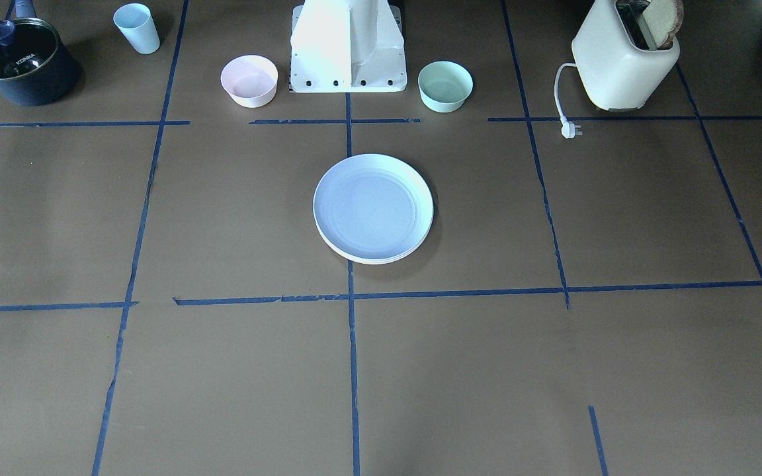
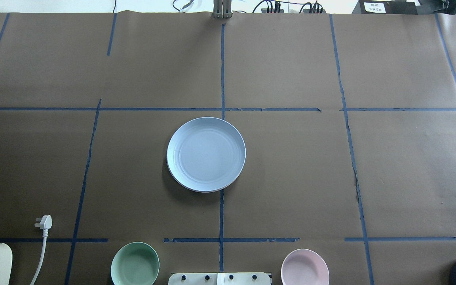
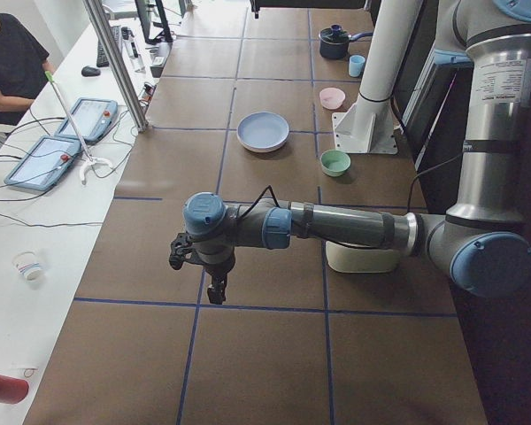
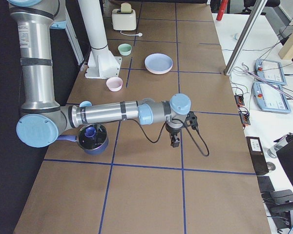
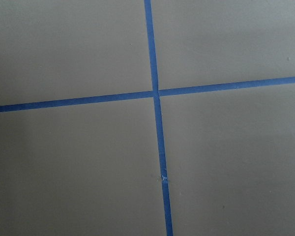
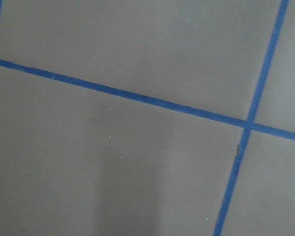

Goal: Stack three plates with pink and blue

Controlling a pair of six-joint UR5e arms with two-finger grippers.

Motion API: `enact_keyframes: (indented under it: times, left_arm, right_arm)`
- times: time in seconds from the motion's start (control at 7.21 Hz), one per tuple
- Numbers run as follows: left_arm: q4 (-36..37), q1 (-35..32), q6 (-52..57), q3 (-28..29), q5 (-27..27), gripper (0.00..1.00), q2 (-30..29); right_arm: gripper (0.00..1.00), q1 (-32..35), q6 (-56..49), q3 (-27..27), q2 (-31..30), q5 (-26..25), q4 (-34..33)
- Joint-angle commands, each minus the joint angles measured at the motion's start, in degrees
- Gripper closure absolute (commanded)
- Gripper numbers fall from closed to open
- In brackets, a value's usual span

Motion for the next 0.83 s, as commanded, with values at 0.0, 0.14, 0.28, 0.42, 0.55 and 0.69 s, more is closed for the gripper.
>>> enact_keyframes:
  times: [0.0,0.14,0.28,0.42,0.55,0.69]
  left_arm:
    - [-0.49,-0.06,0.07,-0.18,-0.07,0.00,1.16]
    - [-0.50,-0.06,-0.02,-0.09,-0.07,0.00,1.17]
    - [-0.32,-0.06,-0.02,-0.01,-0.07,0.00,1.17]
    - [0.11,-0.06,-0.28,0.00,-0.07,0.00,1.17]
    - [0.21,-0.24,-0.45,0.00,-0.07,0.00,1.17]
    - [0.21,-0.50,-0.63,0.00,-0.07,0.00,1.35]
  right_arm:
    - [0.00,5.72,-3.10,-3.26,-1.70,1.98,0.54]
    - [0.00,5.73,-2.58,-3.52,-1.87,1.54,0.36]
    - [0.00,6.34,-0.66,-3.60,-1.70,-1.08,0.36]
    - [0.00,7.48,-0.29,-2.82,-1.96,-1.89,0.10]
    - [0.00,7.49,0.84,-2.81,-1.96,-1.98,0.01]
    - [0.00,7.49,3.12,-2.81,-2.05,-2.07,0.01]
